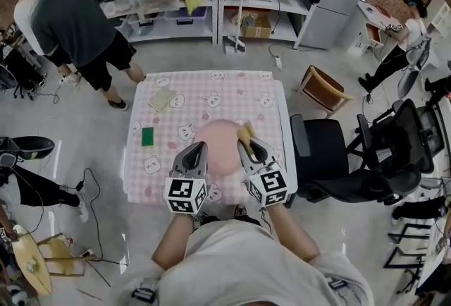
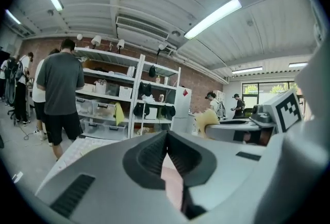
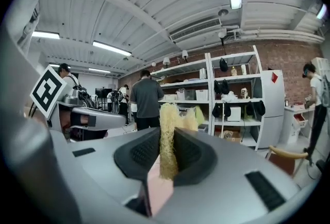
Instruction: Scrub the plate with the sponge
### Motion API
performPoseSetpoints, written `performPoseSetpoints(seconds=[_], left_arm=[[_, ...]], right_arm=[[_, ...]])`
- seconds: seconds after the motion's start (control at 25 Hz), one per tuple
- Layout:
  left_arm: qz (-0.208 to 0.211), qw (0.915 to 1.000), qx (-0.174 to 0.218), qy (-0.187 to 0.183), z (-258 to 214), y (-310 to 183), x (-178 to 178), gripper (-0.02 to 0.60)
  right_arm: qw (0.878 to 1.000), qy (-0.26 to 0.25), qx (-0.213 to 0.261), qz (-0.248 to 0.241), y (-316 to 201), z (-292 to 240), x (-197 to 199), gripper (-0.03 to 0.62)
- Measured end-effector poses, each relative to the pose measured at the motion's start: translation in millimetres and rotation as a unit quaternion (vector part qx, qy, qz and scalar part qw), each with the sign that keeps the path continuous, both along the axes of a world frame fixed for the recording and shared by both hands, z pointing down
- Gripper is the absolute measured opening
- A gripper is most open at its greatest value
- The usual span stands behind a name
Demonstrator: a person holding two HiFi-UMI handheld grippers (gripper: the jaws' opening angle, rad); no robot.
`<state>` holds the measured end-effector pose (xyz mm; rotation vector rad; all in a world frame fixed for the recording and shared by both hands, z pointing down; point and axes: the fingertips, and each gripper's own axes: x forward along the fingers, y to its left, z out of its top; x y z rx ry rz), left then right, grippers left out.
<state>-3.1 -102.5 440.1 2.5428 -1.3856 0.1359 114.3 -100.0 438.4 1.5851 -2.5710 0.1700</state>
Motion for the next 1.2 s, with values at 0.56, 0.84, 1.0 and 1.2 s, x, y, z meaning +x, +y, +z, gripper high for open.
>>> performPoseSetpoints(seconds=[0.56,0.84,1.0,1.2], left_arm=[[-0.036,0.9926,0.116,-0.002,-98.3,-6.9,-8.5,0.012],[-0.033,0.9928,0.114,-0.014,-96.9,-9.7,-7.8,0.012],[-0.033,0.9929,0.113,-0.019,-95.8,-10.3,-9.3,0.012],[-0.033,0.9921,0.119,-0.025,-96.9,-9.8,-8.6,0.012]], right_arm=[[0.994,-0.01,0.11,0.028,-11.2,-103.5,27.9,0.064],[0.992,0.0,0.119,0.035,-12.5,-108.8,30.3,0.064],[0.992,0.005,0.119,0.04,-13.0,-107.3,31.7,0.064],[0.992,0.007,0.121,0.043,-13.0,-107.7,33.4,0.064]])
